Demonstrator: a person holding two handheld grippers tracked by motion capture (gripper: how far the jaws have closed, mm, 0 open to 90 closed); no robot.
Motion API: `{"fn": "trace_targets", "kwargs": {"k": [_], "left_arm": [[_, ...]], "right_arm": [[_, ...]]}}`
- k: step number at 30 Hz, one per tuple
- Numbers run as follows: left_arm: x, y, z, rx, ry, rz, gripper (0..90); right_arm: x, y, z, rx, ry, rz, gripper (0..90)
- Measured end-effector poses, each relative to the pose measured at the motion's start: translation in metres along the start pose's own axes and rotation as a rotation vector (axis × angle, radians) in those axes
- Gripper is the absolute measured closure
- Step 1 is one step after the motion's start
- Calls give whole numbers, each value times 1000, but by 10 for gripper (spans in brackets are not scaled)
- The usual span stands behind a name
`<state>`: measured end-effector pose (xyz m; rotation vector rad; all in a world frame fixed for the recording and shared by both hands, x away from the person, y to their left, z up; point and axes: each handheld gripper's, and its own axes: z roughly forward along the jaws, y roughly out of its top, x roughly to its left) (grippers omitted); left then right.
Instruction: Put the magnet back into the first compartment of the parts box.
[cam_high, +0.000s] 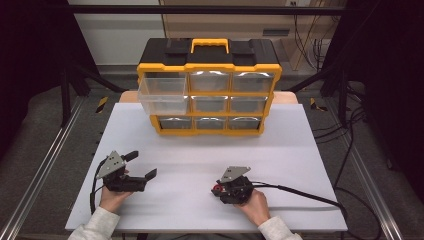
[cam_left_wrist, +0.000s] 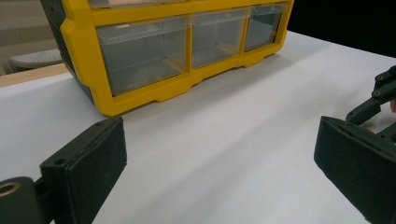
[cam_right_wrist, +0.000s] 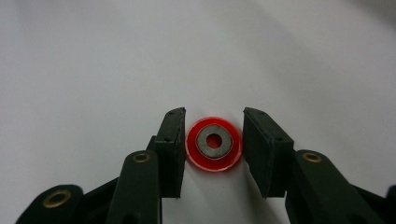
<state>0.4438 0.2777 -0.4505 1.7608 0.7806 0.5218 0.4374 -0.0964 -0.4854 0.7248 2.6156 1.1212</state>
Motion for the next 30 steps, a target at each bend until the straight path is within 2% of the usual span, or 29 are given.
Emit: {"fn": "trace_targets", "kwargs": {"k": [16,30], "left_arm": [[0,0,0,0,-1,0,19],[0,0,0,-1,0,1,19]], "right_arm": [[-1,1,-2,5,7,6,617],[-3,6,-12,-28,3,-1,617]]}}
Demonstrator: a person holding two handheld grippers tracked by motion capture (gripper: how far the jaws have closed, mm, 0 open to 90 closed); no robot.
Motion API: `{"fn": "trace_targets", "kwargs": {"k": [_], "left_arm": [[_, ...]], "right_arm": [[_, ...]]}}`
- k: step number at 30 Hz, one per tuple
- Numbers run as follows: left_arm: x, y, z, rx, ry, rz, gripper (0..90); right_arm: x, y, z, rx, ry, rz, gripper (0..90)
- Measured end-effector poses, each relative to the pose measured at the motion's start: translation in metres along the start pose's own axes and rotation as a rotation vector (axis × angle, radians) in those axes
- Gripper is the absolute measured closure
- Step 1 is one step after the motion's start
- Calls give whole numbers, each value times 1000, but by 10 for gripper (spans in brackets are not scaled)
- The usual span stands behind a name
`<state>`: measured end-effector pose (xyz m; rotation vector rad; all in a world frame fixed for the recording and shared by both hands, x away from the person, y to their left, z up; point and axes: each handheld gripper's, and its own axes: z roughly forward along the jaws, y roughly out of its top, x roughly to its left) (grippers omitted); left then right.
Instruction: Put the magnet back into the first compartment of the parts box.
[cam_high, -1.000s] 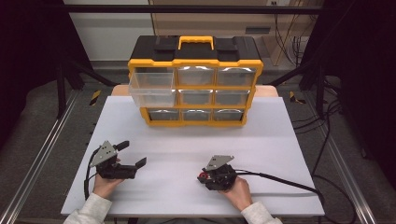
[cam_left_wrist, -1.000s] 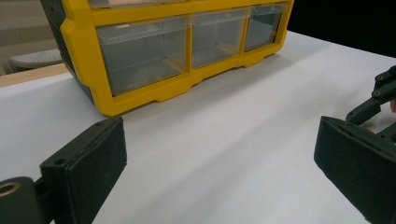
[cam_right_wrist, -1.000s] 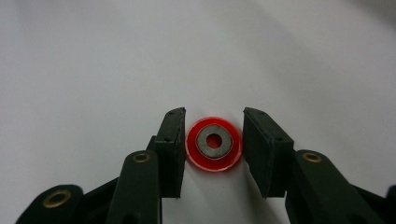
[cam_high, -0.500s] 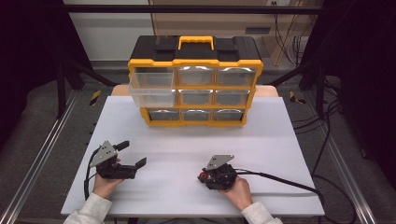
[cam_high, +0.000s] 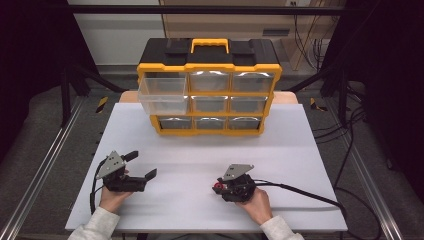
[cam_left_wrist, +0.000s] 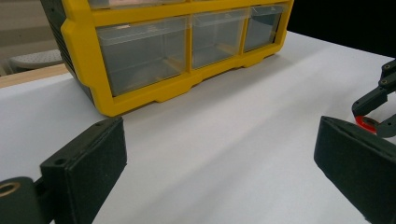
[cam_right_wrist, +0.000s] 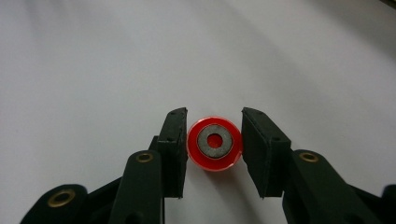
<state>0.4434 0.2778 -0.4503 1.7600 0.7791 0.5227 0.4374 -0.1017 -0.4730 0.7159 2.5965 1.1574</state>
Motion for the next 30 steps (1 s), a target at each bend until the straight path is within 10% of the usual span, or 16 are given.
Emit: {"fn": "trace_targets", "kwargs": {"k": [30], "left_arm": [[0,0,0,3,2,2,19]], "right_arm": [[-4,11,-23,-70,-8,4,617]]}}
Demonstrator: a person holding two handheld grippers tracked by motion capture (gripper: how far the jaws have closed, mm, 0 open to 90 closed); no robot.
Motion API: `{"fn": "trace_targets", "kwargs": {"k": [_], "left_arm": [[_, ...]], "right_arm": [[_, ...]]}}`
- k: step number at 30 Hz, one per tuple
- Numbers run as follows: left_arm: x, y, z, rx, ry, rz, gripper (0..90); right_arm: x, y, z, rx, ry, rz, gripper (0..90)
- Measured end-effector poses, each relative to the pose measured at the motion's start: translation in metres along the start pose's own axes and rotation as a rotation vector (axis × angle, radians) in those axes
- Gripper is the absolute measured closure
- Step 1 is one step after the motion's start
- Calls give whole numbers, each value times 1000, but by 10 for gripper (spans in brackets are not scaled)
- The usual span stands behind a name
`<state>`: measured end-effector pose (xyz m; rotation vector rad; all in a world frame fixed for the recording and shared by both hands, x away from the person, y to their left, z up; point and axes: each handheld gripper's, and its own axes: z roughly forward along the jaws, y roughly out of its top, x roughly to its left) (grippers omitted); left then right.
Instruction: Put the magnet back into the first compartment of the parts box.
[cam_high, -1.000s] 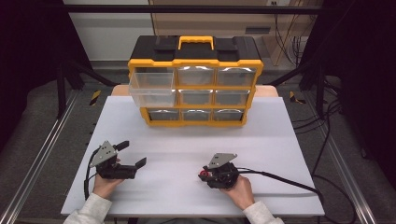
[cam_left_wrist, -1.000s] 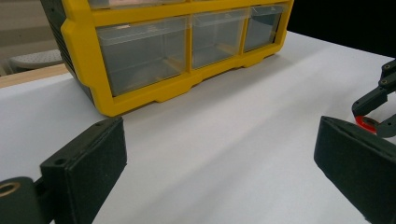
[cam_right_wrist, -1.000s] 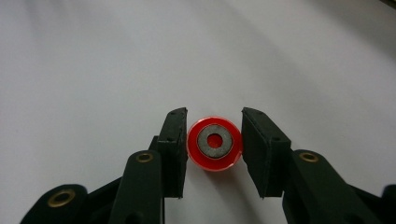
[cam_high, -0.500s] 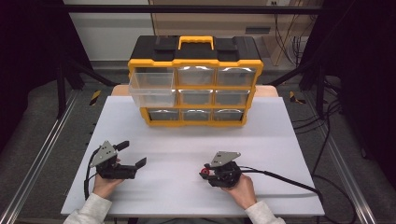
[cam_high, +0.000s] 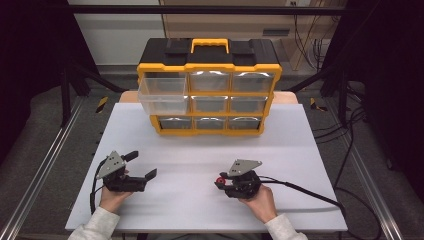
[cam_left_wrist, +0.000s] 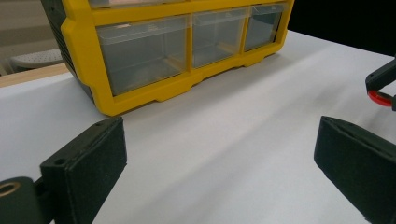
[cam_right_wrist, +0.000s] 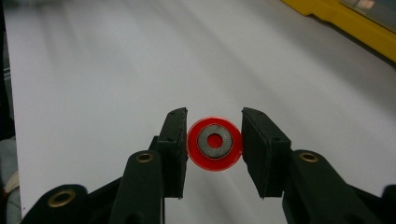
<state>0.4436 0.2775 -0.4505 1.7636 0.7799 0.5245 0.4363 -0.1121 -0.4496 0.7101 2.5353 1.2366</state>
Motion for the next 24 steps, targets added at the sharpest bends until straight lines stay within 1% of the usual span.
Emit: {"fn": "trace_targets", "kwargs": {"k": [7,15,19,24], "left_arm": [[0,0,0,-1,2,1,19],[0,0,0,-1,1,2,19],[0,0,1,0,1,1,19],[0,0,0,-1,1,2,19]], "right_arm": [[-3,6,-11,-34,-7,8,618],[-8,15,-26,-86,-18,18,618],[-9,21,-33,-107,-28,9,618],[-10,32,-36,-134,-26,1,618]]}}
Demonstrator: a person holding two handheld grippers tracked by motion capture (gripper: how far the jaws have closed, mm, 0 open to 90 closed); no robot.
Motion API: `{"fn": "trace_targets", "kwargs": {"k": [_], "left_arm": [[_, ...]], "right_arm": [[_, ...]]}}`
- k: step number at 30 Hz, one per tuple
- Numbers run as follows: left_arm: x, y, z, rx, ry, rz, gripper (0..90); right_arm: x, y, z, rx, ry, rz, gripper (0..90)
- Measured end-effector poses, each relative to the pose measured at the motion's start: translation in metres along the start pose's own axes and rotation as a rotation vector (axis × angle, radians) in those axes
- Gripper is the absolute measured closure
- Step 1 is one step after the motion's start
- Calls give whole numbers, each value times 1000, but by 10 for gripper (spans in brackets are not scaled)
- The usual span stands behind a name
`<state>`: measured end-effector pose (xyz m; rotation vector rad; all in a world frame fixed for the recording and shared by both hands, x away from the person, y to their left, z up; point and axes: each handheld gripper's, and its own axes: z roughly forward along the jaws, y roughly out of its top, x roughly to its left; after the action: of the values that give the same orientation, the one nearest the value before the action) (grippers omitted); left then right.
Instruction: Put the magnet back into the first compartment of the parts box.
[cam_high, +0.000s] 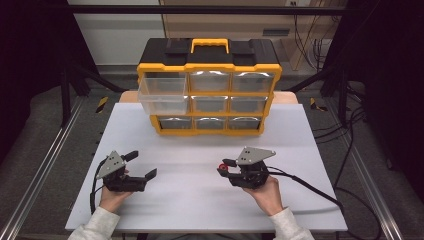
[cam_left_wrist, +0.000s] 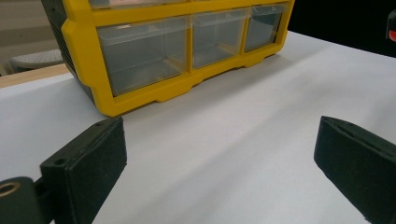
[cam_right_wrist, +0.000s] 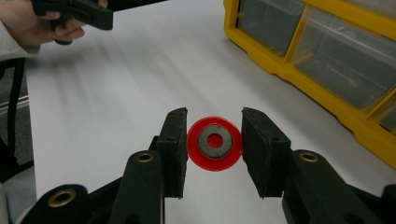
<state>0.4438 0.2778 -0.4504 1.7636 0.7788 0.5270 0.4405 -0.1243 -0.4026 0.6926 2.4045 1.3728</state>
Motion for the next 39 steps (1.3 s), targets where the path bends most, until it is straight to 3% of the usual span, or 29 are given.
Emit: {"fn": "trace_targets", "kwargs": {"k": [20,39], "left_arm": [[0,0,0,0,-1,0,19],[0,0,0,2,1,1,19]], "right_arm": [[-6,50,-17,-106,-27,-13,619],[-4,88,-26,-144,-19,-39,620]]}}
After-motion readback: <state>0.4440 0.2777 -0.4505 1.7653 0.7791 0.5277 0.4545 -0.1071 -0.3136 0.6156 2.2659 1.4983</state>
